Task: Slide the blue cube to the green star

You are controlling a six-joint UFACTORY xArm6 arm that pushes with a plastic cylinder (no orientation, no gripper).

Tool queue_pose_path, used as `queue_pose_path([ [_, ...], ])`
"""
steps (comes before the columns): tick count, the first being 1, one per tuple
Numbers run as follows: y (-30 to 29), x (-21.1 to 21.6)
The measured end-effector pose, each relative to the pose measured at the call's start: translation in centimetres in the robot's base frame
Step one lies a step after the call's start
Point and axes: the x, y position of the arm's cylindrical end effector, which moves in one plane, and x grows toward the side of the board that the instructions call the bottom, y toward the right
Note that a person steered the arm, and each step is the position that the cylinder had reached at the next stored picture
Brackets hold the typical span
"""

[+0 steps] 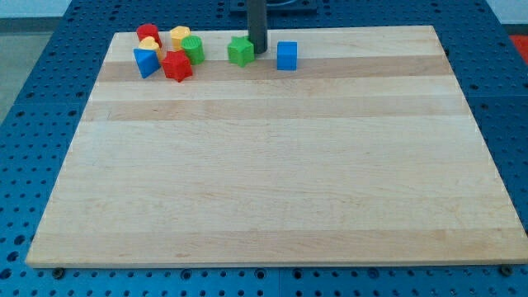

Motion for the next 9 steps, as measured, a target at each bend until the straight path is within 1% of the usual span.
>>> queue_pose_path([
  [1, -2.1, 0.3],
  [3, -3.9, 0.7],
  [4, -3.8, 0.7],
  [7, 8.3, -2.3],
  [9, 11.9, 1.1],
])
